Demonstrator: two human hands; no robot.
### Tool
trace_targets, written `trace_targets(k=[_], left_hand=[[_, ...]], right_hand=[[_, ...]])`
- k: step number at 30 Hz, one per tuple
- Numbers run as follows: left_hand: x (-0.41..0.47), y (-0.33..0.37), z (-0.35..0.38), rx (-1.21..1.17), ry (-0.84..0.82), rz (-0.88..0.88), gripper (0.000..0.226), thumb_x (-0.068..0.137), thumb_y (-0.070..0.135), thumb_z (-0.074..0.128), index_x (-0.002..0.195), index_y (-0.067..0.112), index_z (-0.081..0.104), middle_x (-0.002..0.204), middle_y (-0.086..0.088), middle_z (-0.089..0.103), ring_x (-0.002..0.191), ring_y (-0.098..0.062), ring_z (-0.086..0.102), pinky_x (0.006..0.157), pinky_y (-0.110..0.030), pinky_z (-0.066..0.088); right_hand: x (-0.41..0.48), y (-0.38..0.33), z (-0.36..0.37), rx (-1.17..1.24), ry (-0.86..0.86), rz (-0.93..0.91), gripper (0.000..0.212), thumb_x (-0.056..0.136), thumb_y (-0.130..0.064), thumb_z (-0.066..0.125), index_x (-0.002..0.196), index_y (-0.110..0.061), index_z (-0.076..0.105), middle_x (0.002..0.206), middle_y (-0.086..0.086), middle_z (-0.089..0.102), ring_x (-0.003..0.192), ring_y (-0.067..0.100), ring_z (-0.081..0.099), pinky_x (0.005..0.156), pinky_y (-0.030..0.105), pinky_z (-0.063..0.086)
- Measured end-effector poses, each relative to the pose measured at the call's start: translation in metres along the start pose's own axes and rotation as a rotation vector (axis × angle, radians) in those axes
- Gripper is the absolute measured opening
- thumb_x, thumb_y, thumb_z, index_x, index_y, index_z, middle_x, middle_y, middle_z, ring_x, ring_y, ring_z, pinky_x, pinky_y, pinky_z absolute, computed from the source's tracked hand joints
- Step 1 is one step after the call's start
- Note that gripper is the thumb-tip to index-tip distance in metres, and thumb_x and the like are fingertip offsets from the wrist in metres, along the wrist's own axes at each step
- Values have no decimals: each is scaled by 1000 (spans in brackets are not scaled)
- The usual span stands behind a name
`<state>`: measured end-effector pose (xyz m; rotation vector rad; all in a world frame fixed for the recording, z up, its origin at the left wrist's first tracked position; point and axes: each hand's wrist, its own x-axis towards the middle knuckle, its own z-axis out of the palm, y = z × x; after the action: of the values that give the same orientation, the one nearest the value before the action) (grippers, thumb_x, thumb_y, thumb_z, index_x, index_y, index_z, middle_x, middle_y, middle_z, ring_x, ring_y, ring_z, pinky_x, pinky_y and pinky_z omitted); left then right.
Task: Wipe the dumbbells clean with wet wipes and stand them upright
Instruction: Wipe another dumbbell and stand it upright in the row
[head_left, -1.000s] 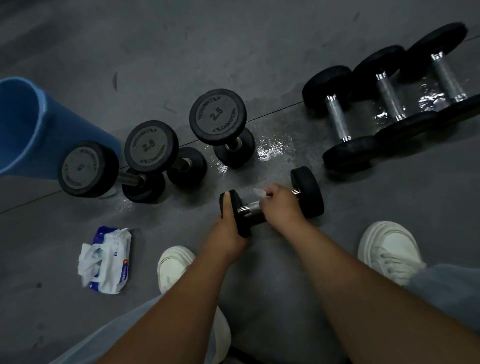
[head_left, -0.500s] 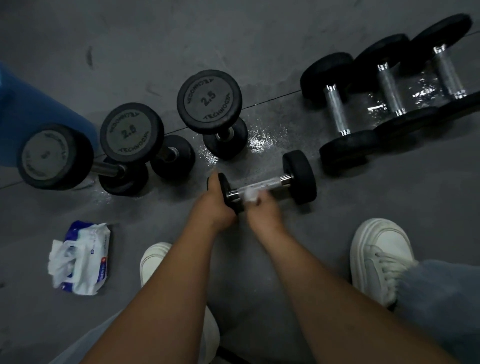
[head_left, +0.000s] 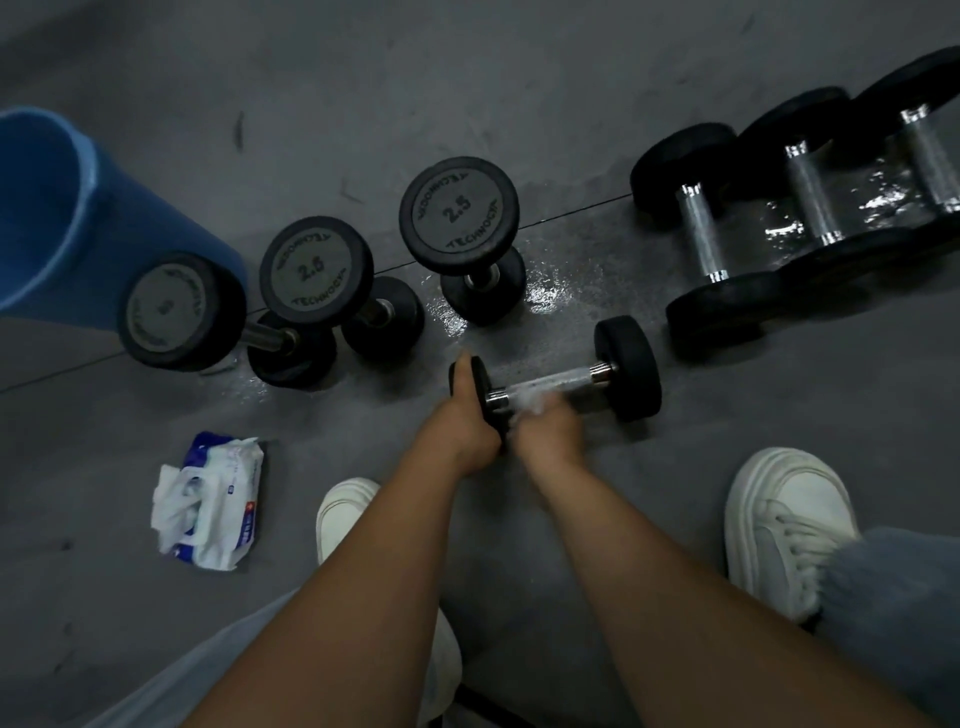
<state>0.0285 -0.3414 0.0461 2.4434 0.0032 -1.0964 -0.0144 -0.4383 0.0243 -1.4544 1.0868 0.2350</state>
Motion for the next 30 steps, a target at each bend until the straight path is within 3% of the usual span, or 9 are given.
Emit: trace_targets(k=[3, 6, 9, 11, 15, 20, 23, 26, 30], left_hand=[[-6, -3, 1, -49, -4, -3, 116, 80, 17, 75, 155, 30, -12, 140, -16, 53, 122, -31, 57, 105, -41, 46], [-16, -1, 2, -102, 0, -28, 109, 80, 5, 70, 155, 35, -4, 132, -10, 57, 115, -30, 59, 99, -36, 48], [-25, 2, 3, -219, 15, -53, 102, 79, -3, 66, 153, 37, 8, 122, -10, 58, 104, -32, 63, 83, -35, 53], [-32, 3, 4, -292, 21, -84, 94, 80, -6, 61, 150, 34, 14, 115, -13, 57, 94, -33, 64, 72, -33, 51], [-51, 4, 19, -407, 120, -76, 79, 83, -6, 60, 144, 23, 20, 118, -13, 56, 84, -20, 56, 71, -28, 49], [-63, -3, 40, -745, 208, -248, 86, 81, 41, 69, 146, 35, 14, 122, -9, 59, 101, -23, 63, 98, -48, 51], [-64, -4, 40, -838, 182, -364, 97, 67, 66, 63, 148, 37, 18, 137, -11, 51, 116, -28, 58, 101, -50, 49], [-67, -4, 37, -895, 138, -405, 83, 85, 60, 61, 151, 30, 20, 141, -7, 46, 119, -29, 56, 96, -50, 53], [-66, -14, 39, -866, 116, -401, 114, 54, 81, 57, 151, 29, 24, 144, -5, 49, 122, -29, 55, 102, -50, 47]], right_hand=[[-3, -5, -6, 111, 16, -70, 21, 94, -5, 50, 86, -19, 64, 82, -1, 65, 80, 18, 63, 75, 28, 52], [7, -13, -25, 132, 226, -47, 23, 96, -10, 46, 108, -8, 65, 102, 5, 66, 97, 22, 62, 85, 26, 48], [6, -13, -26, -152, 34, -37, 19, 96, -20, 51, 101, -9, 66, 97, 6, 61, 95, 22, 57, 83, 26, 40], [6, -16, -27, -60, -53, -78, 14, 94, -23, 56, 93, -13, 66, 91, 5, 66, 87, 22, 60, 78, 28, 44], [2, -14, -42, -230, 188, -240, 17, 95, -16, 54, 95, -4, 65, 98, 17, 65, 95, 30, 60, 76, 27, 39], [-27, 10, -31, -372, -173, -238, 19, 93, -9, 53, 77, -16, 62, 75, 4, 64, 75, 22, 61, 57, 18, 42], [-23, 11, -39, -237, 46, -255, 12, 91, -8, 53, 96, -15, 61, 86, 2, 63, 78, 20, 60, 64, 21, 41], [-21, 16, -46, -362, -29, -155, 34, 90, -12, 55, 123, -17, 49, 103, 7, 63, 91, 25, 63, 75, 25, 46], [-28, 16, -42, -194, -101, -178, 3, 93, -15, 57, 92, -13, 60, 81, 8, 67, 64, 14, 66, 64, 31, 58]])
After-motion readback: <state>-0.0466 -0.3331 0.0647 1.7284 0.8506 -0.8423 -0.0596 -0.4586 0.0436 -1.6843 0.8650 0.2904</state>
